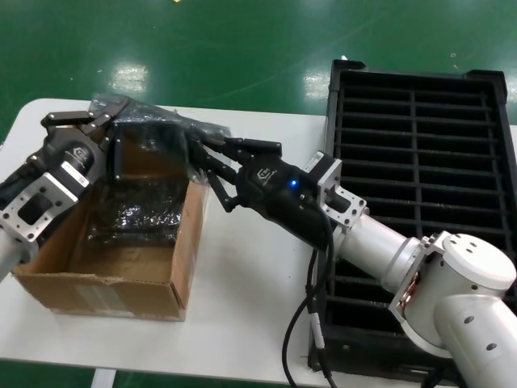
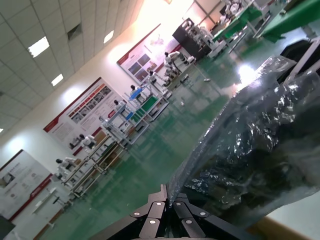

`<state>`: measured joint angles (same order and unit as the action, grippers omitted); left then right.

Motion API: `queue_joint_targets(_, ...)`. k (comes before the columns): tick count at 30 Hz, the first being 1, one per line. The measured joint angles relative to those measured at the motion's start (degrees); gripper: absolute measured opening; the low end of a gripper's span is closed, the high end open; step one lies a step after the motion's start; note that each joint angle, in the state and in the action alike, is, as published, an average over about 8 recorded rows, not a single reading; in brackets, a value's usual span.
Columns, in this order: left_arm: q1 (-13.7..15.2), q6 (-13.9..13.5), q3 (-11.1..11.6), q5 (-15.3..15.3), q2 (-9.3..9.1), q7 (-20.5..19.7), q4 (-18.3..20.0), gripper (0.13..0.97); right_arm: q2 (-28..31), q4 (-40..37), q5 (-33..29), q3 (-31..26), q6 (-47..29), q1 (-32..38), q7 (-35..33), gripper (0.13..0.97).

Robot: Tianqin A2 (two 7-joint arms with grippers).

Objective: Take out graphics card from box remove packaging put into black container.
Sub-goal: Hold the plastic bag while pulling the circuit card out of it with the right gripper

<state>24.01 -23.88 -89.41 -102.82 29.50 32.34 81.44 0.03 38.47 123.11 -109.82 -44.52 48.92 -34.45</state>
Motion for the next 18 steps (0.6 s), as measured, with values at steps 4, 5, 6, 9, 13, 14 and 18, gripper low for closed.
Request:
queue_joint_targets(4, 0.87, 0.30, 0.38, 0.13, -0.79, 2.13, -1.63, 0.140, 0.02, 1.23, -1.55, 0.70, 0.17, -0.57, 0.92, 0.187)
queue_joint_targets(5, 1.07, 0.35, 0.49, 0.12, -0.96, 2.58, -2.00, 0.140, 0.02, 1.55, -1.94, 0.87, 0.23, -0.71, 1.17, 0.187)
queue_joint_targets(6, 1.27, 0.40, 0.59, 0.11, -1.12, 3.00, -2.34, 0.140, 0.03, 1.86, -2.32, 1.03, 0.29, -0.85, 1.41, 0.187)
queue_joint_targets(9, 1.84, 0.52, 0.95, 0.02, -1.56, 4.14, -3.29, 0.140, 0.06, 2.90, -3.52, 1.48, 0.52, -1.27, 2.17, 0.187)
queue_joint_targets(13, 2.69, 0.76, 1.63, -0.19, -2.01, 5.38, -4.47, 0.140, 0.35, 4.82, -5.25, 1.87, 1.16, -1.97, 3.43, 0.187)
queue_joint_targets(14, 2.93, 0.83, 1.86, -0.27, -2.13, 5.72, -4.80, 0.140, 0.54, 5.58, -5.79, 1.90, 1.48, -2.23, 3.93, 0.187)
queue_joint_targets(18, 4.07, 1.14, 3.01, -0.63, -2.57, 7.31, -6.44, 0.140, 2.28, 10.91, -8.76, 1.55, 4.05, -3.96, 7.30, 0.187)
